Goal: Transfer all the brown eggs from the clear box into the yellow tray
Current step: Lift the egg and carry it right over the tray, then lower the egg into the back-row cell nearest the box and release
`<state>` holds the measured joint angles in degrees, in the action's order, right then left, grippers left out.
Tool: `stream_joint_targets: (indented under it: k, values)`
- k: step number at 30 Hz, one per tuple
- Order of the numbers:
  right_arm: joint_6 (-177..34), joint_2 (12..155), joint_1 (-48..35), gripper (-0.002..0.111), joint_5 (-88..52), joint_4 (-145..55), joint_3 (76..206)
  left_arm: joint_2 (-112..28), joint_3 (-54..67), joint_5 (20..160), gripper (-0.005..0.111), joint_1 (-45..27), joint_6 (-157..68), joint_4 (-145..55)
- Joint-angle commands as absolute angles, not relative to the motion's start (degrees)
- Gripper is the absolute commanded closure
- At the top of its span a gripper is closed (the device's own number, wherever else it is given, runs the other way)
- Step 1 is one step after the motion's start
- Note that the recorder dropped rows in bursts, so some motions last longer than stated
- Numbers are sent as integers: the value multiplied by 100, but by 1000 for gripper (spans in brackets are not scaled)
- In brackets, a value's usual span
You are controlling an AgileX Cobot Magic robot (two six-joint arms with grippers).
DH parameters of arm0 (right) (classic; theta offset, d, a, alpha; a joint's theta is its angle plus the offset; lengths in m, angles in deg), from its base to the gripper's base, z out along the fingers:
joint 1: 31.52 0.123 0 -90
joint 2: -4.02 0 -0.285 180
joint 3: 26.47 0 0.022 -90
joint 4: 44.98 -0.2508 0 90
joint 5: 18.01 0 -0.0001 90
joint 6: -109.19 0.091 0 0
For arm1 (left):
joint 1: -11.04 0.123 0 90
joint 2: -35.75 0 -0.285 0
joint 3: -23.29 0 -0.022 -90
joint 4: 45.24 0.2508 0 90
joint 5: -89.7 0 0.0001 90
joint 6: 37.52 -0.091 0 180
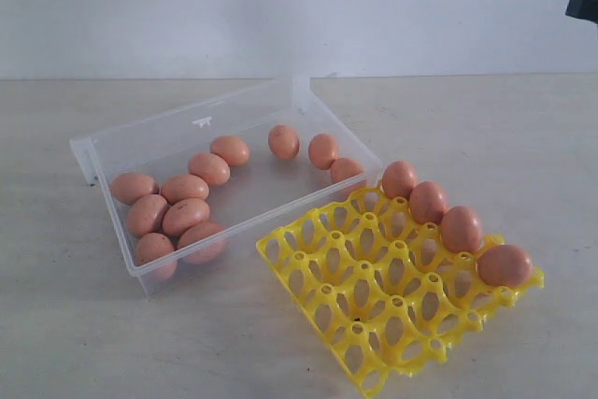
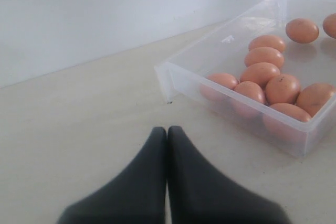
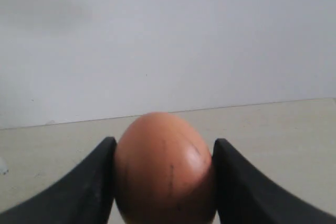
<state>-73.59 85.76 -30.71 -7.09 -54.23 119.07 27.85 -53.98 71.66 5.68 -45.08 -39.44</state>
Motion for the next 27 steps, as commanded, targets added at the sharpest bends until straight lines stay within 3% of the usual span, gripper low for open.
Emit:
stream_joint_targets:
  k: [1, 4, 7, 10, 17, 23, 27]
  values:
    - [-5935, 9182, -3100, 109, -30, -4209, 11914, 2796, -5393, 7214, 111, 572, -4510, -3988]
    - [-3968, 9705, -3100, 109, 766, -2232, 11993, 2796, -5393, 7214, 111, 572, -4510, -3988]
    - [-1370, 10313, -3256, 109, 2820, 412, 12309, 2796, -5393, 7214, 111, 572, -4510, -3988]
    - [-237, 10916, -3319, 109, 4301, 1724, 12858, 2796, -5393, 7214, 111, 572, -4510, -3988]
    - [281, 11058, -3309, 109, 4324, 3502, 12692, 2796, -5393, 7214, 111, 572, -4510, -3988]
    - [-758, 11022, -3232, 109, 3600, 3722, 11343, 2796, -5393, 7214, 111, 572, -4510, -3988]
    - [-1528, 11022, -3111, 109, 3792, 3044, 11261, 2796, -5393, 7214, 111, 572, -4510, -3988]
